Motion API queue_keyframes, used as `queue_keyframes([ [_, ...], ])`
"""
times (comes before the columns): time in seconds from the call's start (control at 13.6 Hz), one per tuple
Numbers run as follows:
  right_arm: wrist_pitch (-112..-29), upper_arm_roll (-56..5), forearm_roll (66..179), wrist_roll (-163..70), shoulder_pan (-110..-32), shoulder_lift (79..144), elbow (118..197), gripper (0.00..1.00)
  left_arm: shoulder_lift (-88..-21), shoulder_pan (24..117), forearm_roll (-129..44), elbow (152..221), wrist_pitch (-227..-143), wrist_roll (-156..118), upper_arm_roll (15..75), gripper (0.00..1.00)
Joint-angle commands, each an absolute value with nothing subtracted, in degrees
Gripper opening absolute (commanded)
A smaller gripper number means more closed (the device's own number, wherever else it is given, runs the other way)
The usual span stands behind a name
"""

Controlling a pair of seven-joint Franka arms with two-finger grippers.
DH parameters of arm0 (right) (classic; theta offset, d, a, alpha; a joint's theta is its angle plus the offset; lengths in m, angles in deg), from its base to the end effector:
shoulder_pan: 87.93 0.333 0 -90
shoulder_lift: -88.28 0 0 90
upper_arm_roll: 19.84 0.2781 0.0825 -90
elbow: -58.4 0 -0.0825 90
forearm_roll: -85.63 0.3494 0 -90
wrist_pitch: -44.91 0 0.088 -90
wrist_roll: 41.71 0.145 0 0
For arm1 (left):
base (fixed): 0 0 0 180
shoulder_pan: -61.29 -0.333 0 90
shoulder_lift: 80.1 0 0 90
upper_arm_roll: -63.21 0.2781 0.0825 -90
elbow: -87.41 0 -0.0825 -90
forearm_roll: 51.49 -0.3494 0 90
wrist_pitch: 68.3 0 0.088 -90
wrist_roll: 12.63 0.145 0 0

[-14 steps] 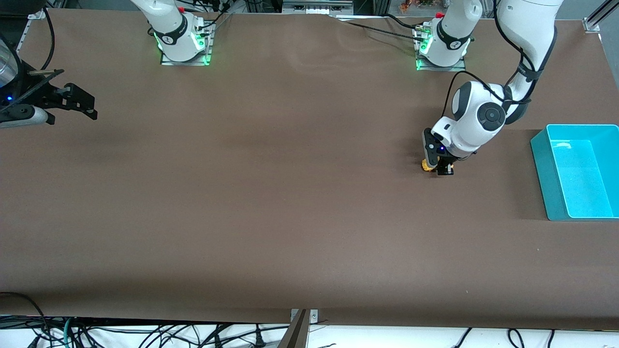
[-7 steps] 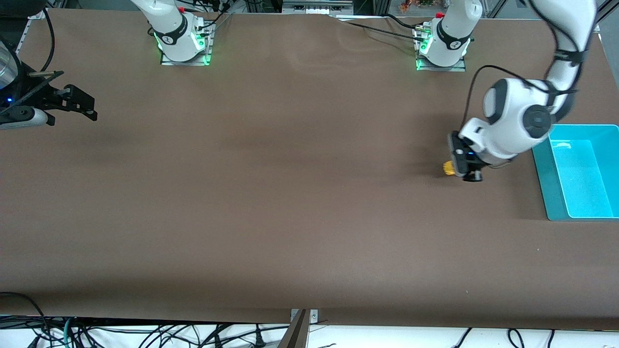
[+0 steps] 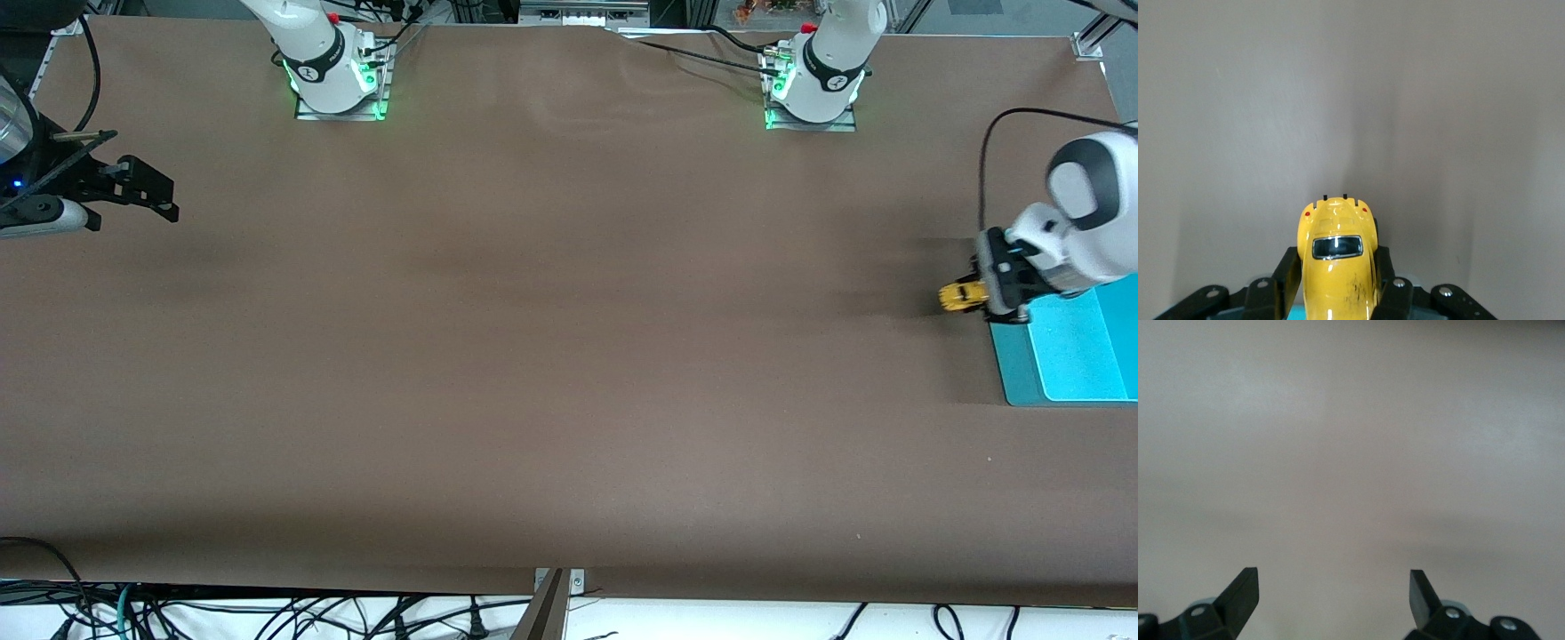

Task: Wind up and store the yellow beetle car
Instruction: 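Carry the car with the left gripper over the cyan box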

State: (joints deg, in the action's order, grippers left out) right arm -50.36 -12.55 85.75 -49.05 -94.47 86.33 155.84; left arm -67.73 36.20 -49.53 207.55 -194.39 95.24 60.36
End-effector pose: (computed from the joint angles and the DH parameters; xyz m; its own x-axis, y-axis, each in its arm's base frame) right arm 0.5161 0.0078 0.5170 0.9901 0.1404 -0.0044 0.1405 -0.9901 0.0017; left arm 0.4866 0.1964 0.2580 0.1014 -0.9925 0.0685 -0.9909 -0.0946 0.0956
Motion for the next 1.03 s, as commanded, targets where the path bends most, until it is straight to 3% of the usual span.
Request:
queue_keyframes([
  [0.0, -48.9, -12.7, 85.5, -48.5, -94.4, 87.0, 154.1, 1.00, -66.8, 29.9, -50.8, 205.1, -193.5, 104.2, 59.5, 0.00],
  [0.37, -48.9, -12.7, 85.5, -48.5, -94.4, 87.1, 154.1, 1.00, -63.0, 22.4, -51.4, 203.3, -194.3, 113.4, 59.5, 0.00],
  [0.66, -48.9, -12.7, 85.5, -48.5, -94.4, 87.1, 154.1, 1.00, -51.7, 18.6, -56.5, 193.9, -194.3, 117.9, 59.4, 0.00],
  [0.95, -48.9, -12.7, 85.5, -48.5, -94.4, 87.1, 154.1, 1.00, -45.3, 16.8, -56.8, 189.6, -196.3, 118.7, 59.4, 0.00],
])
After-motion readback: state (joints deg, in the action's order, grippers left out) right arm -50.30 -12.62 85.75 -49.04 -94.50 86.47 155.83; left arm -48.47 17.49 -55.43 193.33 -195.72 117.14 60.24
